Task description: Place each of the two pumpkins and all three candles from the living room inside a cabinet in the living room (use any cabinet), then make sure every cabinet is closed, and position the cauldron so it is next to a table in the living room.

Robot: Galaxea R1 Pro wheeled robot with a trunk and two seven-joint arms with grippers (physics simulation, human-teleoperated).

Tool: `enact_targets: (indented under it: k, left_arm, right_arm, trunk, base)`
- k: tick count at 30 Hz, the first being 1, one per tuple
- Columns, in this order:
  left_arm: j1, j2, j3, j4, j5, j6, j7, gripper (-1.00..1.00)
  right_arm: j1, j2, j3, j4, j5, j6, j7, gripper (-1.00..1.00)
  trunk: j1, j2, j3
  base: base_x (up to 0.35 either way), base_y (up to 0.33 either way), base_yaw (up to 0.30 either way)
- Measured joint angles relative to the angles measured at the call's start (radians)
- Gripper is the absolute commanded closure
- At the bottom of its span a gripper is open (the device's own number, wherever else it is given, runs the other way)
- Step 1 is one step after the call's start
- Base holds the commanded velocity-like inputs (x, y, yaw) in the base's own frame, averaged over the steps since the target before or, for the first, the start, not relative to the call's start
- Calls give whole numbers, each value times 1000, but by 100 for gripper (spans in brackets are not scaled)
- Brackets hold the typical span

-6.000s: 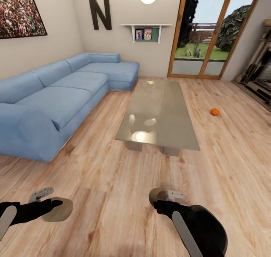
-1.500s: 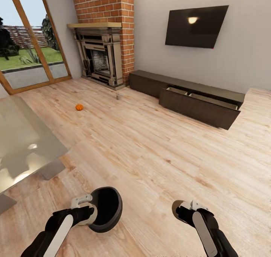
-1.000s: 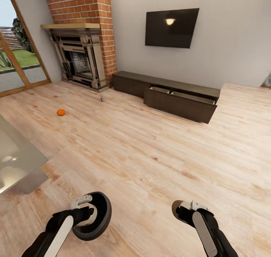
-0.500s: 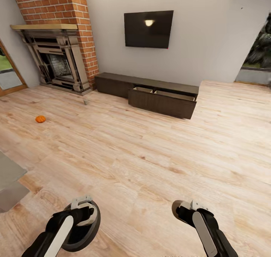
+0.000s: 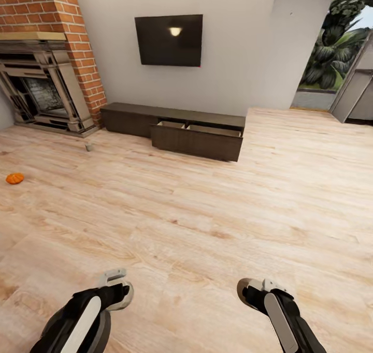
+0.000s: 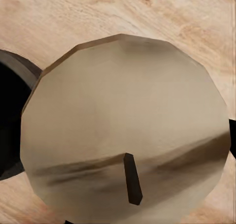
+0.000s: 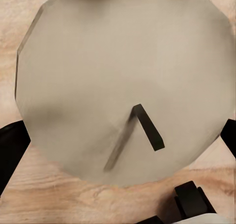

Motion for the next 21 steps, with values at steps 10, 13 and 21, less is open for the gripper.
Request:
enact_targets:
  k: [10, 13, 21]
  left_arm:
    - [0, 0, 0, 0, -2, 0, 0, 100]
    - [0, 0, 0, 0, -2, 0, 0, 100]
    - [0, 0, 0, 0, -2, 1, 0, 100]
  right_arm:
    - [0, 1, 2, 1, 0, -1, 0, 100]
    - [0, 1, 2, 1, -1, -1, 0, 100]
    - [0, 1, 2, 1, -1, -1, 1, 100]
  trunk:
    - [0, 0, 0]
    - [0, 0, 0]
    - [0, 0, 0]
  base:
    - [296, -129, -16]
    - [332, -40, -123]
    - [338, -4, -261]
